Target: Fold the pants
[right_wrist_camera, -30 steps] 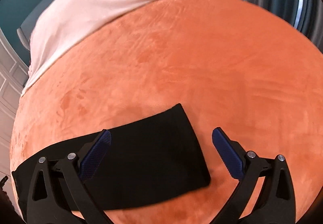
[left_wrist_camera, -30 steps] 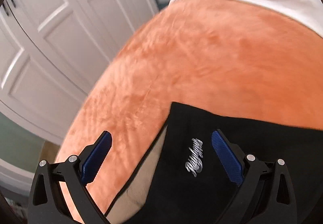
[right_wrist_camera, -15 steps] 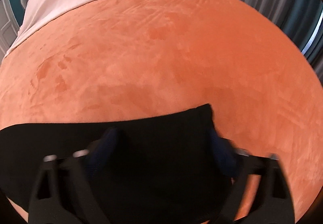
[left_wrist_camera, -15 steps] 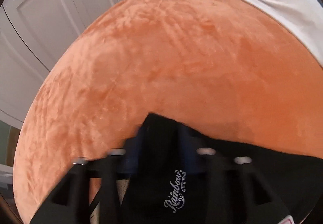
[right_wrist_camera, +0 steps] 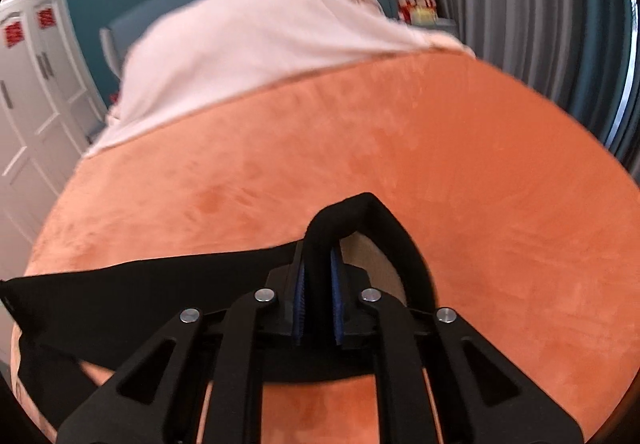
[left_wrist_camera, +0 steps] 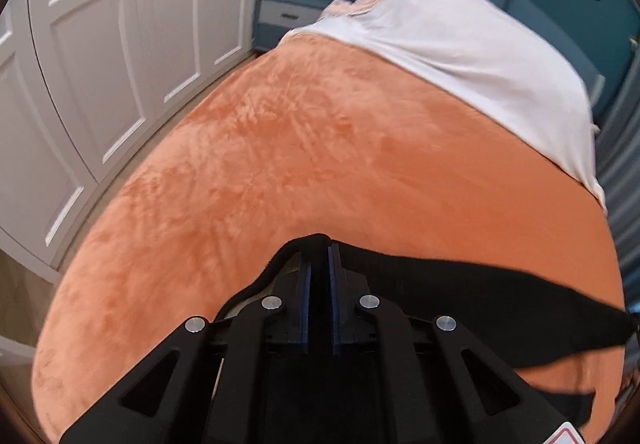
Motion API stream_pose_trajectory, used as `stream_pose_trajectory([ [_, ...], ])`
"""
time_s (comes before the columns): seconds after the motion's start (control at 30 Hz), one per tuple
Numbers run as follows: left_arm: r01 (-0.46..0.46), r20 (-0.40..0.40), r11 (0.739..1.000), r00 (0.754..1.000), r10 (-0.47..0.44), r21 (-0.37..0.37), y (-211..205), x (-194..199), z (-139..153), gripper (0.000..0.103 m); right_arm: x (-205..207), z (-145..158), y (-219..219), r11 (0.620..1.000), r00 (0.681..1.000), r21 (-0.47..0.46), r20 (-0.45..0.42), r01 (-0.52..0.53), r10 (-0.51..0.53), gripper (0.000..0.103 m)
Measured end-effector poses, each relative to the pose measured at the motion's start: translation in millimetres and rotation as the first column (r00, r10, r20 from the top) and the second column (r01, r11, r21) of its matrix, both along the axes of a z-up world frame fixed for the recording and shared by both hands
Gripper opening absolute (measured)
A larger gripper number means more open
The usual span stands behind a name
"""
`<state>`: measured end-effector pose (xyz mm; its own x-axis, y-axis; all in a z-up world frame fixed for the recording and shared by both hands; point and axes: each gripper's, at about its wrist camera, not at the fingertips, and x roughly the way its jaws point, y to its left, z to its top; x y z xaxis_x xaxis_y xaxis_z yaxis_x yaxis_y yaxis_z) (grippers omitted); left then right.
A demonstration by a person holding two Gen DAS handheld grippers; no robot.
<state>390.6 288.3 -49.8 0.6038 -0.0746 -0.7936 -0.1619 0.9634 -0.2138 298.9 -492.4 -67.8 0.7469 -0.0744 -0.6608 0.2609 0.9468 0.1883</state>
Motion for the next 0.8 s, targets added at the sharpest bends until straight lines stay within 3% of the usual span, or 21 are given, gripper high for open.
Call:
stream_pose_trajectory([
  [0.07,0.035,0.000,0.999,0.999,-0.035,0.013,1.1,-26.6,11.1,0.007,-31.6,16.4,9.1,0.999,0.999,-0.028,0.009,-0.035,0.035,0.008],
  [0.23,0.130,-0.075,0.979,0.990,-0.120,0.155,-2.3,-106.5,11.0,0.009,-101.1,16.8,24.0,0.994,0.996,-0.069,-0.049,-0.083,0.080,0.008],
  [0.4,0.155,-0.238,0.955,0.967,-0.094,0.251,4.0,-142.3,-52.9,0.011,-149.5,-29.3,27.2,0.996,0.985,-0.063,-0.164,-0.064,0.053,0.008],
  [0.53,0.133,-0.309,0.925,0.951,-0.017,0.357,12.1,-144.9,-103.8,0.018,-170.9,-76.7,24.7,0.998,0.964,-0.057,-0.264,-0.035,0.018,0.008],
  [0.6,0.098,-0.327,0.919,0.944,0.035,0.382,23.1,-152.5,-113.3,0.018,-182.4,-95.9,19.3,1.000,0.954,-0.028,-0.301,-0.005,-0.004,0.009],
  [0.63,0.074,-0.320,0.914,0.945,0.063,0.399,27.4,-155.0,-111.1,0.019,-188.1,-99.4,17.9,1.000,0.951,-0.027,-0.307,0.009,-0.017,0.013],
  [0.67,0.053,-0.310,0.909,0.947,0.086,0.414,32.5,-159.2,-104.8,0.021,-196.1,-100.1,15.9,0.999,0.952,-0.027,-0.305,0.022,-0.030,0.024],
  [0.73,0.012,-0.280,0.896,0.952,0.126,0.443,40.0,-168.4,-87.5,0.047,-209.0,-96.0,14.6,0.998,0.953,-0.046,-0.297,0.041,-0.053,0.037],
  [0.8,-0.014,-0.218,0.877,0.967,0.135,0.481,37.4,-177.9,-60.0,0.053,-224.3,-89.2,12.0,0.997,0.959,-0.046,-0.273,0.062,-0.072,0.048],
])
